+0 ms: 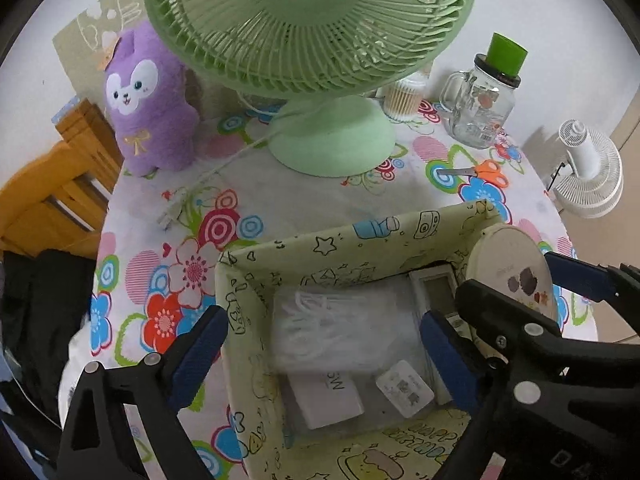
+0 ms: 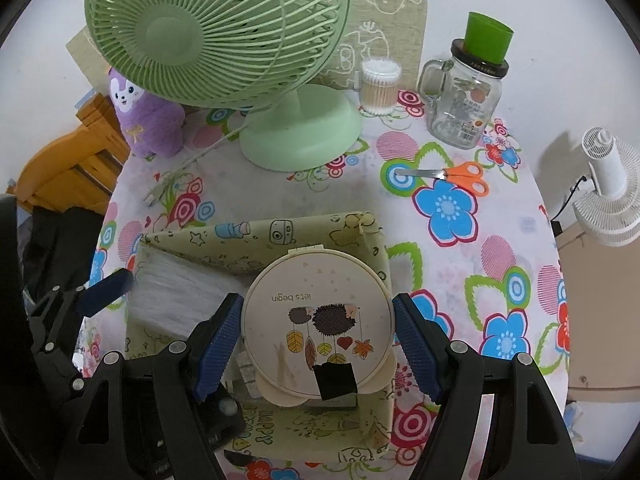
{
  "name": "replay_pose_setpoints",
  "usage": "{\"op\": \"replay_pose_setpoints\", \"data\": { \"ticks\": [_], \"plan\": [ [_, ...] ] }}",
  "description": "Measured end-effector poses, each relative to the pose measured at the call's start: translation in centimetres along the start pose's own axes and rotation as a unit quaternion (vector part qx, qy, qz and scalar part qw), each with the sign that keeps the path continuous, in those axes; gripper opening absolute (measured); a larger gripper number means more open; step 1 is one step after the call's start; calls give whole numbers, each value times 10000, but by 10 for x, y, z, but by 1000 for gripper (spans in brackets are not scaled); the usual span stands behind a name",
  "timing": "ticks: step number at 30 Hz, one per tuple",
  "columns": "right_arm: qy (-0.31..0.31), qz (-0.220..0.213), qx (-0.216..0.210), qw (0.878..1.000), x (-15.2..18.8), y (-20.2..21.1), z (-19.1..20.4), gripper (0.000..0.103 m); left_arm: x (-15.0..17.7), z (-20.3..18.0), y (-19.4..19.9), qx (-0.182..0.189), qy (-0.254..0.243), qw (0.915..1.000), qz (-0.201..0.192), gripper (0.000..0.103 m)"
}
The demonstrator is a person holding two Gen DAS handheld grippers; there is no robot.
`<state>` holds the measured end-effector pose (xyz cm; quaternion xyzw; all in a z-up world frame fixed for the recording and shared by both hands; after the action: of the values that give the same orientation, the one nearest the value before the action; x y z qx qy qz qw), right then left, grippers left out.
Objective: Organize rigid objects
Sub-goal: 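Lower the clear box with the left tool while the right tool lowers the hoop into the box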
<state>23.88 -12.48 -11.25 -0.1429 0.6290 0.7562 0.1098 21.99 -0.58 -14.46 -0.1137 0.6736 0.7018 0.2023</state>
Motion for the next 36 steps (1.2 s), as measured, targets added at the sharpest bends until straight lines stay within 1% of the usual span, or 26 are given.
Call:
{"op": "replay_pose_setpoints", "data": {
  "ticks": [1, 15, 22, 25, 36],
  "plan": [
    [1, 4, 4, 10000, 0, 0, 0, 77, 0, -1, 0, -49, -21, 10000, 7, 99],
    [155, 55, -80, 9998, 1, -8, 7, 77, 5, 1, 2, -87, -138, 9998, 94, 103],
    [299, 213, -92, 9993, 5, -23, 16, 77, 11, -1, -2, -50, -116, 9997, 217, 103],
    [274, 261, -91, 9992, 5, -29, 18, 78, 11, 0, -5, -62, -98, 9995, 306, 103],
    [271, 414, -47, 9988, 6, -52, 21, 78, 15, -1, -13, -37, -175, 9990, 403, 103]
  ]
}}
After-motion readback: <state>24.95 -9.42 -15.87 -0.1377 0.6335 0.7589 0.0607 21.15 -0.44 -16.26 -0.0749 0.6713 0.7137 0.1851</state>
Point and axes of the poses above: each gripper's, at about its wrist camera, not at the fingertips, and y roughly against the way its jaws point, z to its left, x to its underside, the point moved 1 cm from there along -y, roughly the way its jaws point, and after that the axes turned 8 degrees about -y, right-handed, at the moved point
